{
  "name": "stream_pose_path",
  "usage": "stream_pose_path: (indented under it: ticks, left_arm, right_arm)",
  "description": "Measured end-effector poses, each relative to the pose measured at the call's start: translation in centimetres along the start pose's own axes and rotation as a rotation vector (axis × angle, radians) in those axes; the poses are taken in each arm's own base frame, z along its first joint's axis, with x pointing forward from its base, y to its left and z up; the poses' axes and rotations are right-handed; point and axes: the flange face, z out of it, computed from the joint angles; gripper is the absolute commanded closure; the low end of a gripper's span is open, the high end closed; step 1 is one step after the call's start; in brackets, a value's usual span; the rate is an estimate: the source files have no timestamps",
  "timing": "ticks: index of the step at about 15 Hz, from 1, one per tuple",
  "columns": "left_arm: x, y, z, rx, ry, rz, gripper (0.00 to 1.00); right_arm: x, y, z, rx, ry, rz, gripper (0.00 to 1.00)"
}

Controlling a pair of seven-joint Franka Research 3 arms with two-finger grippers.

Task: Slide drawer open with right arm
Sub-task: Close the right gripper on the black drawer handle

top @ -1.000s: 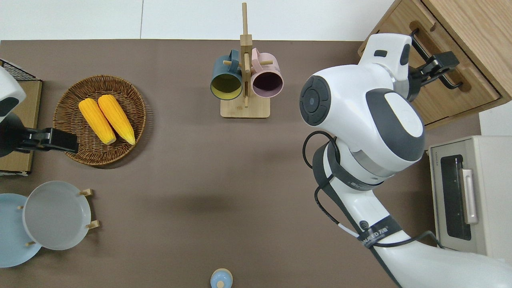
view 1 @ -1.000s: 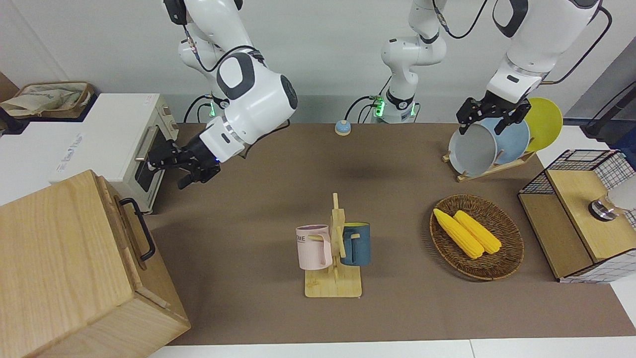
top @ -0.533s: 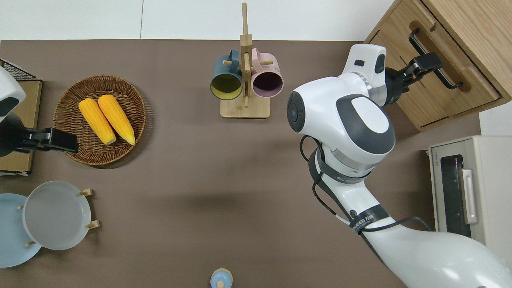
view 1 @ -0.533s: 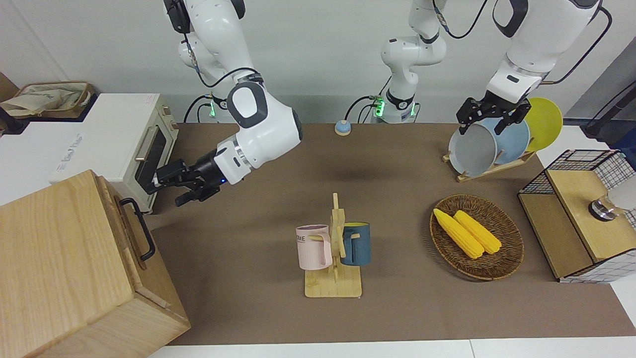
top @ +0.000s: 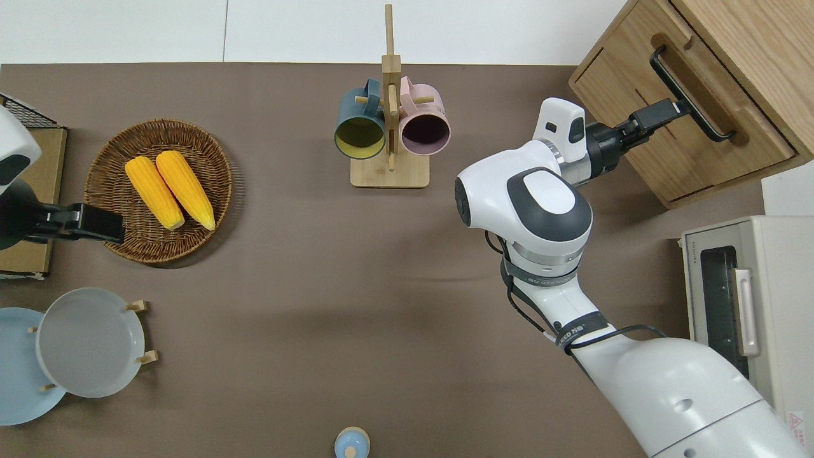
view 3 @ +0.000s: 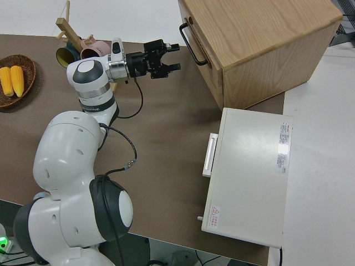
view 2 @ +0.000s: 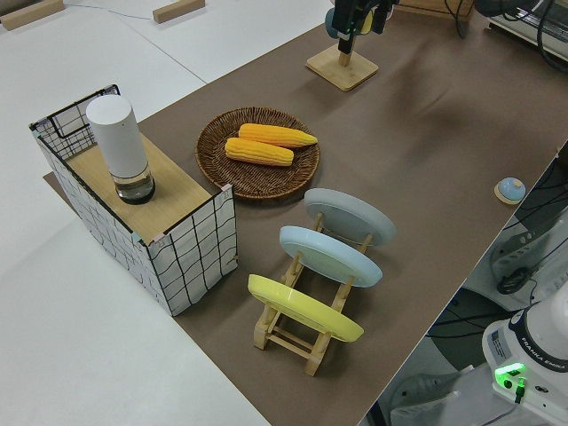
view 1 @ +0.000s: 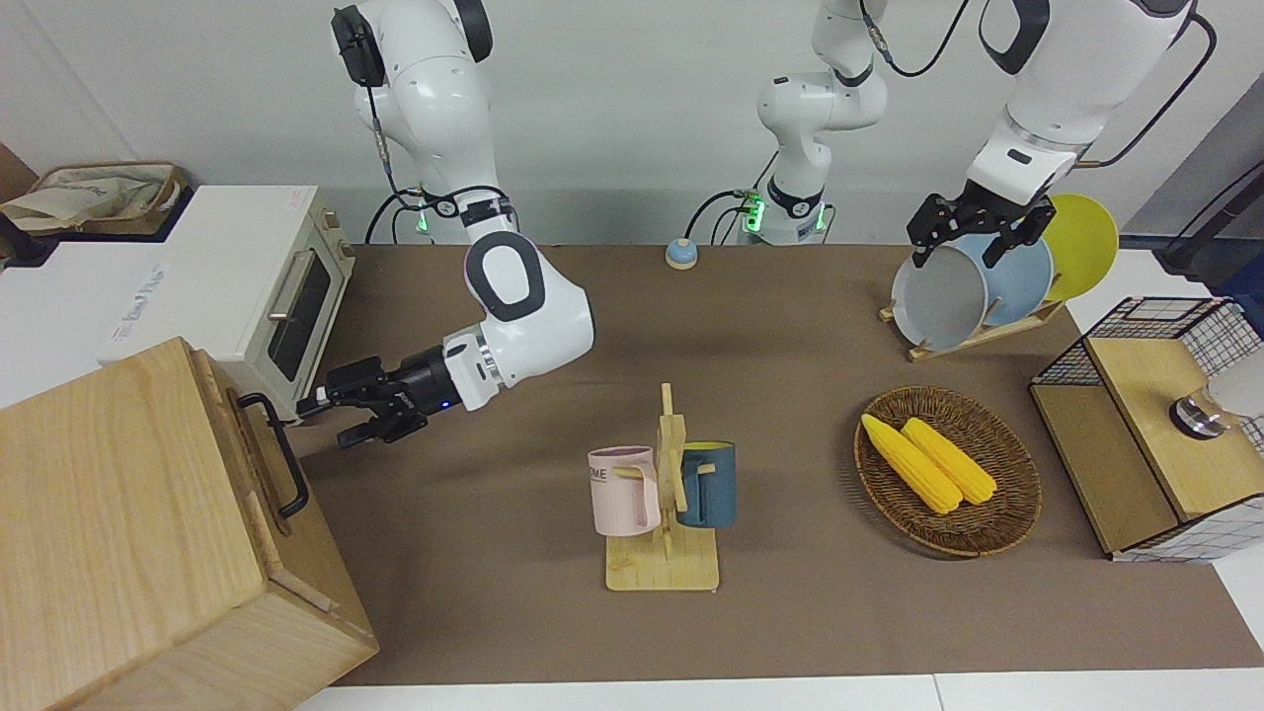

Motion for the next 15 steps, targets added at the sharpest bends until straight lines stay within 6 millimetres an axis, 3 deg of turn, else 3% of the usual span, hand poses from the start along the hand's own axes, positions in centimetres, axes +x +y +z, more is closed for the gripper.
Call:
stream_pose_path:
  ticks: [10, 15]
  left_arm:
    - [0.0, 0.0, 0.0, 0.000, 0.000, 0.000, 0.01]
    - [0.0, 0.0, 0.0, 0.000, 0.000, 0.000, 0.01]
  right_arm:
    - [0.5, 1.0, 2.9, -0.051, 0.053, -0.007, 0.038]
    - [0.8, 1.8, 3.9, -0.043, 0.068, -0.030, 0.631]
